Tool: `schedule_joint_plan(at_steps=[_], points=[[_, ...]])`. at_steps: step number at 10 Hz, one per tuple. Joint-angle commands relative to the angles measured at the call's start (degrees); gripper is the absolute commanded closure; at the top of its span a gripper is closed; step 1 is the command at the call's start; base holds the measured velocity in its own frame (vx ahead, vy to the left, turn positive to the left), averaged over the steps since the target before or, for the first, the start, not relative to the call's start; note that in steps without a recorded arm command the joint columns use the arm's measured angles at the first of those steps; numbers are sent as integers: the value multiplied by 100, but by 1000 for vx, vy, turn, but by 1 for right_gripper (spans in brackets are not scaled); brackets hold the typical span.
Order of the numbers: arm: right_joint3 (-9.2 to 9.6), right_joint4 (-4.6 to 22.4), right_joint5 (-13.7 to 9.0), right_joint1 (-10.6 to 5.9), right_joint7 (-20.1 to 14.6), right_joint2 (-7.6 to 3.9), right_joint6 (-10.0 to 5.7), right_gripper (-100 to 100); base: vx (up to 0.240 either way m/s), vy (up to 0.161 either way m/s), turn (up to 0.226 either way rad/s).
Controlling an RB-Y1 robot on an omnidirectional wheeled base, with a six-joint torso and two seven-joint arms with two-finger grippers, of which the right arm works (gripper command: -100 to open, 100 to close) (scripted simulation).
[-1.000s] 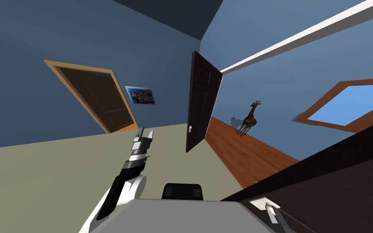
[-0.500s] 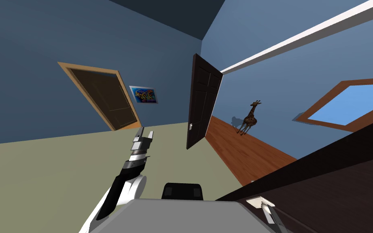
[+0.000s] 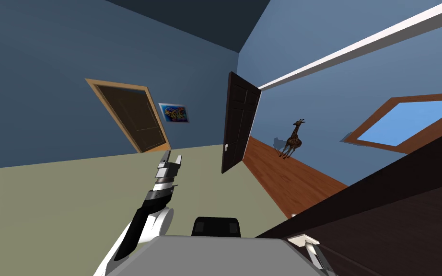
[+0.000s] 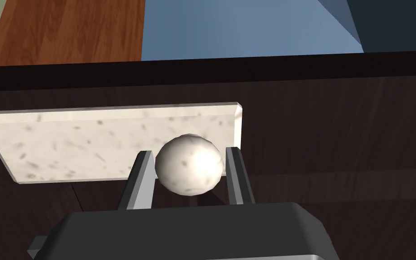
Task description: Pull the door open
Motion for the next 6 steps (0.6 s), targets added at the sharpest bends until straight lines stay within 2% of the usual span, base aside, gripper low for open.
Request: schedule_joint_plan(at_steps=[1, 6], points=[[0, 0, 0, 0, 0, 0, 0, 100, -90, -1, 6], [265, -52, 270, 103, 34, -16, -294, 100, -165, -24, 30]])
